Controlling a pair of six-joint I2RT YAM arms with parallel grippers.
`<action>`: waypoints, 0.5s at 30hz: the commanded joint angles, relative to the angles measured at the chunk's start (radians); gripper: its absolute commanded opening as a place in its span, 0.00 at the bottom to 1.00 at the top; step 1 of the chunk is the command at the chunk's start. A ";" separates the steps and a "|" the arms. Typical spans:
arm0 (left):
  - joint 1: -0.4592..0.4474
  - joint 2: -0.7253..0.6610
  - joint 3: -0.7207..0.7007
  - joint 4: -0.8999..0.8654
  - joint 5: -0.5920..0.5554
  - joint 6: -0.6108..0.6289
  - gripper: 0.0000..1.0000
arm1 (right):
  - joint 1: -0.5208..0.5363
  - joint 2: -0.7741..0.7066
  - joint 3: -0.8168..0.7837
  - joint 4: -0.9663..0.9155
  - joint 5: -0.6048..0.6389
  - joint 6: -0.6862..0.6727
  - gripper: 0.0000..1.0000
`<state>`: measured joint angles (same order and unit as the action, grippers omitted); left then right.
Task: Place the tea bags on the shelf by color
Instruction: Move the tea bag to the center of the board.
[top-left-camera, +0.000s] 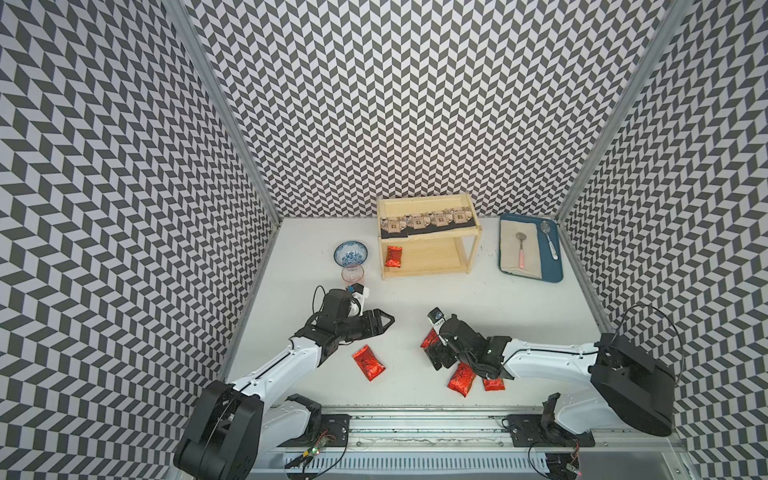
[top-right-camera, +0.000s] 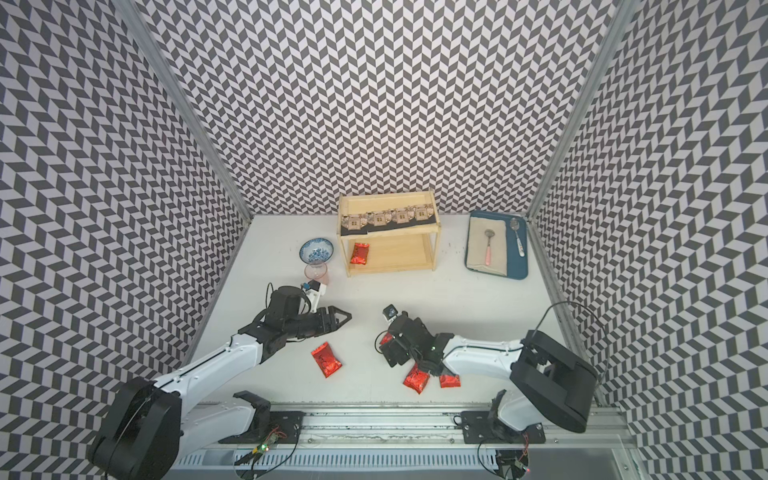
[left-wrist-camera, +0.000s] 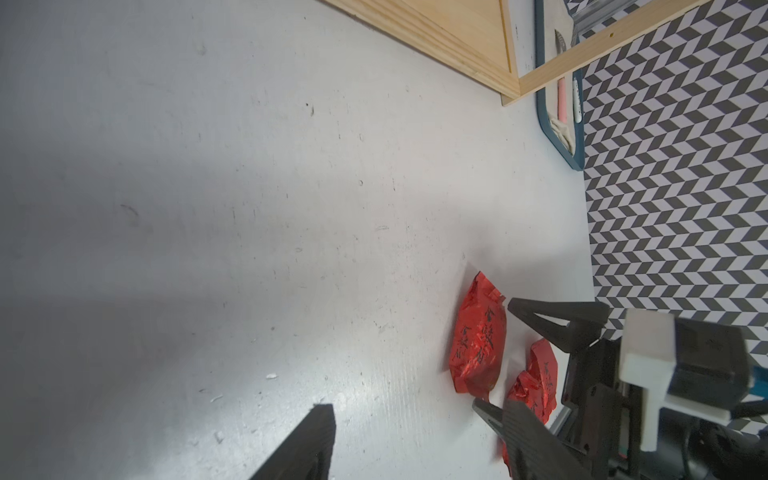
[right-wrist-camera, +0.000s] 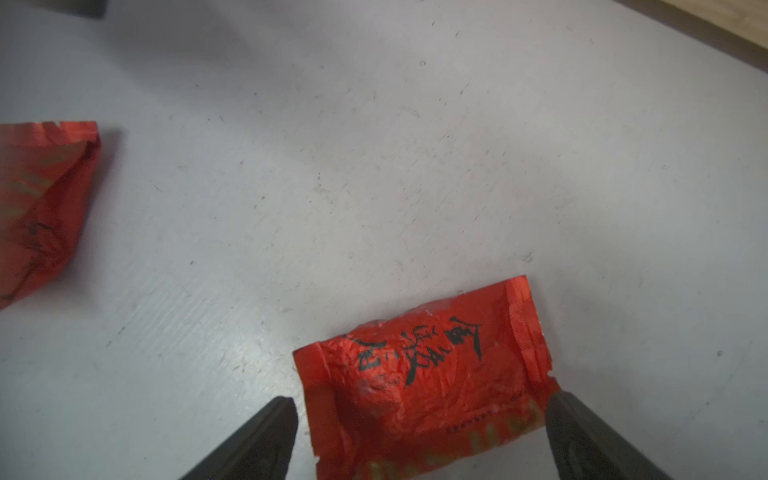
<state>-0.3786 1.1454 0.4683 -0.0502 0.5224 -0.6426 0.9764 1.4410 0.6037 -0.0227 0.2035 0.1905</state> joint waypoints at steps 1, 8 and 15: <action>-0.009 0.001 -0.007 0.051 0.030 -0.008 0.69 | -0.021 -0.076 0.029 0.029 -0.062 0.040 0.98; -0.026 0.061 0.048 0.098 0.065 -0.032 0.68 | -0.085 -0.193 -0.047 0.034 -0.269 0.456 0.98; -0.028 0.108 0.087 0.103 0.077 -0.037 0.67 | -0.141 -0.214 -0.143 0.100 -0.402 0.603 0.94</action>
<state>-0.4000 1.2434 0.5331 0.0265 0.5777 -0.6762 0.8452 1.2381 0.4660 0.0277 -0.1219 0.6956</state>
